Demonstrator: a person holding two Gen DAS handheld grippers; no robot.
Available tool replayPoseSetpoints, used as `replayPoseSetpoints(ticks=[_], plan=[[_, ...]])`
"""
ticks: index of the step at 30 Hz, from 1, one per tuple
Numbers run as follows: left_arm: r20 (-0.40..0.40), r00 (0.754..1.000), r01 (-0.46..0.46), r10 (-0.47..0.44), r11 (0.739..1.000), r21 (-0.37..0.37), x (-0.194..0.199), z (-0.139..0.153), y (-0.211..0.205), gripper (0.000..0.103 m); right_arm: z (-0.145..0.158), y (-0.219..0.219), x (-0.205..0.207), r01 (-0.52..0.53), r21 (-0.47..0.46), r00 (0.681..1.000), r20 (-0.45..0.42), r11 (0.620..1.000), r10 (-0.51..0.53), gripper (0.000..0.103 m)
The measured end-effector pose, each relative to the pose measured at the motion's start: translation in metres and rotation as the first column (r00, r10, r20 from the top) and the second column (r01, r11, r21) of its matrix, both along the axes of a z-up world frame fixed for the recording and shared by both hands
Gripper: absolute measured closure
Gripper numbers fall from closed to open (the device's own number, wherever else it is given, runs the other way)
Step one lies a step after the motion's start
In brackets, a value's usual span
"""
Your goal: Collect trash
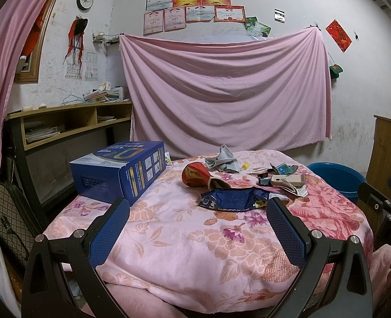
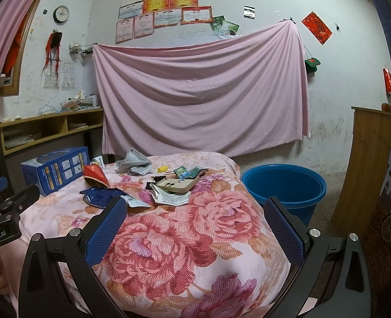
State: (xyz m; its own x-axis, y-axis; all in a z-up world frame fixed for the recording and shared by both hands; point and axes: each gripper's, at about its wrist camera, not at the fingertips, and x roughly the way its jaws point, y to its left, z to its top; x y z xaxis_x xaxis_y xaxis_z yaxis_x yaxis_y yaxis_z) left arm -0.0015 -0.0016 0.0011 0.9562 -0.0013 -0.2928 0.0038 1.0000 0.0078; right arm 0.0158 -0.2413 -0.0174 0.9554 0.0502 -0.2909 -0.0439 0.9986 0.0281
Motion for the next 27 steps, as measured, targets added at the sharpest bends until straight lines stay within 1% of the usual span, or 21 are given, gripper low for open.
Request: replayPoseSetpoints(ticks=[27], plan=[[0.001, 1.0, 0.0, 0.0, 1.0, 0.001, -0.0001, -0.0001, -0.0003, 0.002, 0.0011, 0.0002, 0.0006, 0.001, 0.004, 1.0, -0.001, 1.0, -0.001, 0.0]])
